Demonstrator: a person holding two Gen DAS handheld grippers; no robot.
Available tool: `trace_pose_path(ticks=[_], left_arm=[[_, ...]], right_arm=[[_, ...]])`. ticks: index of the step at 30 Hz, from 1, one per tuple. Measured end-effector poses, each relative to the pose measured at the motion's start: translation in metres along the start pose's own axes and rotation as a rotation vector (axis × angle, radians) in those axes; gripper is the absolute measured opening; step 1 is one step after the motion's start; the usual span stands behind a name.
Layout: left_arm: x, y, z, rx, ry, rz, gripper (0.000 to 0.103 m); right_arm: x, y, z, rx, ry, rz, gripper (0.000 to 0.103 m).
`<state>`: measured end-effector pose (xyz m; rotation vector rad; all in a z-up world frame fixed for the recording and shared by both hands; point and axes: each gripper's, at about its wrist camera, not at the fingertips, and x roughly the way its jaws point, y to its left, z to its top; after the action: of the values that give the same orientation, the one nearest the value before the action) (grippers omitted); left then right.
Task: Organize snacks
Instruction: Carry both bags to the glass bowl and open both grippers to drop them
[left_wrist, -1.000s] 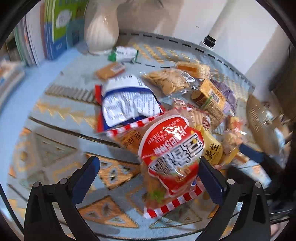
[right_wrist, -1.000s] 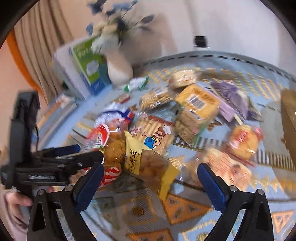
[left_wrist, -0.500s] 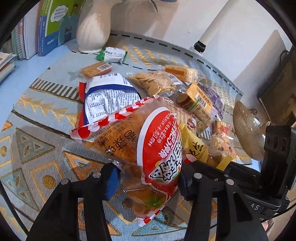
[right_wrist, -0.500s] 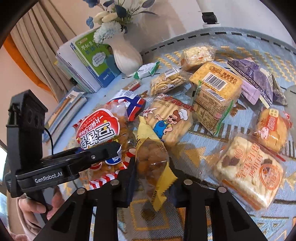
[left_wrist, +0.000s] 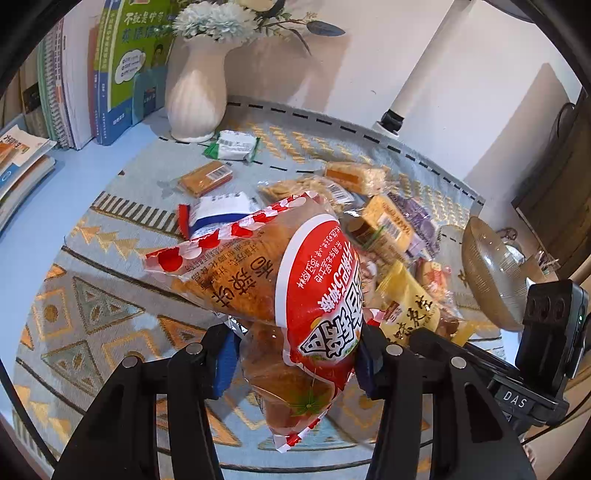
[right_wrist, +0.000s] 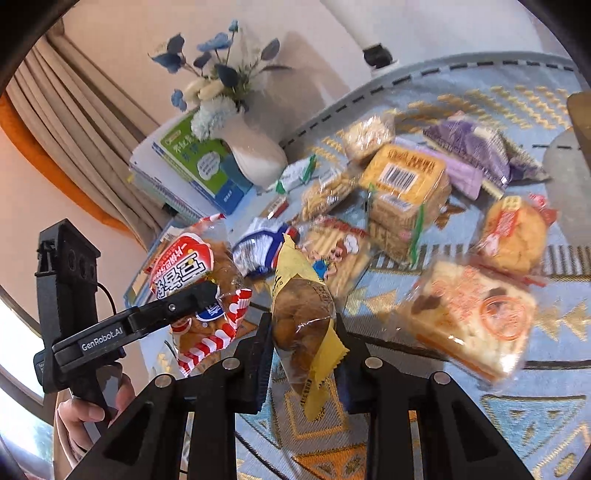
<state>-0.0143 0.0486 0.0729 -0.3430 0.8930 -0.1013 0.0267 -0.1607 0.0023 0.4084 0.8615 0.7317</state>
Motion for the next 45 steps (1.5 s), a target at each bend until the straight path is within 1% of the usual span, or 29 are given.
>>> trace_pose_path(ticks=[4, 6, 11, 14, 16, 20, 24, 27, 30, 31, 32, 33, 34, 35, 36, 38, 39, 42, 45], left_arm=[[-0.005, -0.023, 0.011, 0.03, -0.015, 0.012, 0.049], [-0.008, -0.037, 0.019, 0.047, -0.027, 0.005, 0.049], [-0.009, -0.087, 0.042, 0.106, -0.057, -0.038, 0.049], [-0.003, -0.124, 0.055, 0.152, -0.068, -0.078, 0.049], [0.006, -0.145, 0.06, 0.176, -0.063, -0.104, 0.049], [0.028, -0.19, 0.067, 0.217, -0.034, -0.174, 0.049], [0.053, -0.23, 0.072, 0.238, 0.004, -0.246, 0.049], [0.078, -0.256, 0.071, 0.25, 0.046, -0.293, 0.049], [0.103, -0.277, 0.068, 0.27, 0.095, -0.32, 0.049], [0.113, -0.283, 0.066, 0.277, 0.12, -0.324, 0.05], [0.125, -0.29, 0.064, 0.286, 0.155, -0.313, 0.058], [0.134, -0.295, 0.061, 0.294, 0.184, -0.285, 0.072], [0.141, -0.298, 0.061, 0.301, 0.198, -0.254, 0.078], [0.148, -0.301, 0.059, 0.317, 0.204, -0.205, 0.081], [0.15, -0.303, 0.057, 0.33, 0.203, -0.181, 0.081], [0.154, -0.306, 0.054, 0.374, 0.193, -0.133, 0.081], [0.154, -0.306, 0.053, 0.39, 0.189, -0.119, 0.082], [0.15, -0.304, 0.05, 0.433, 0.174, -0.076, 0.082], [0.144, -0.302, 0.051, 0.448, 0.155, -0.047, 0.082]], right_arm=[[-0.031, 0.0, 0.016, -0.002, -0.061, 0.019, 0.028], [-0.048, -0.002, 0.023, -0.006, -0.094, 0.018, 0.028], [-0.1, -0.026, 0.053, 0.023, -0.185, 0.03, 0.028], [-0.128, -0.045, 0.07, 0.034, -0.238, 0.0, 0.028], [-0.145, -0.059, 0.081, 0.045, -0.269, -0.02, 0.028], [-0.176, -0.091, 0.094, 0.076, -0.319, -0.065, 0.028], [-0.202, -0.121, 0.102, 0.12, -0.353, -0.099, 0.028], [-0.215, -0.142, 0.106, 0.147, -0.367, -0.129, 0.028], [-0.221, -0.162, 0.11, 0.171, -0.362, -0.172, 0.028], [-0.221, -0.167, 0.109, 0.179, -0.357, -0.18, 0.029], [-0.22, -0.173, 0.109, 0.19, -0.353, -0.198, 0.029], [-0.218, -0.18, 0.109, 0.215, -0.345, -0.233, 0.042], [-0.216, -0.186, 0.109, 0.24, -0.327, -0.272, 0.077], [-0.218, -0.194, 0.105, 0.256, -0.316, -0.3, 0.095], [-0.219, -0.198, 0.102, 0.265, -0.318, -0.325, 0.103], [-0.218, -0.199, 0.101, 0.256, -0.308, -0.335, 0.103], [-0.217, -0.199, 0.1, 0.254, -0.3, -0.338, 0.103], [-0.212, -0.194, 0.098, 0.241, -0.282, -0.389, 0.103], [-0.204, -0.186, 0.098, 0.232, -0.266, -0.399, 0.103]])
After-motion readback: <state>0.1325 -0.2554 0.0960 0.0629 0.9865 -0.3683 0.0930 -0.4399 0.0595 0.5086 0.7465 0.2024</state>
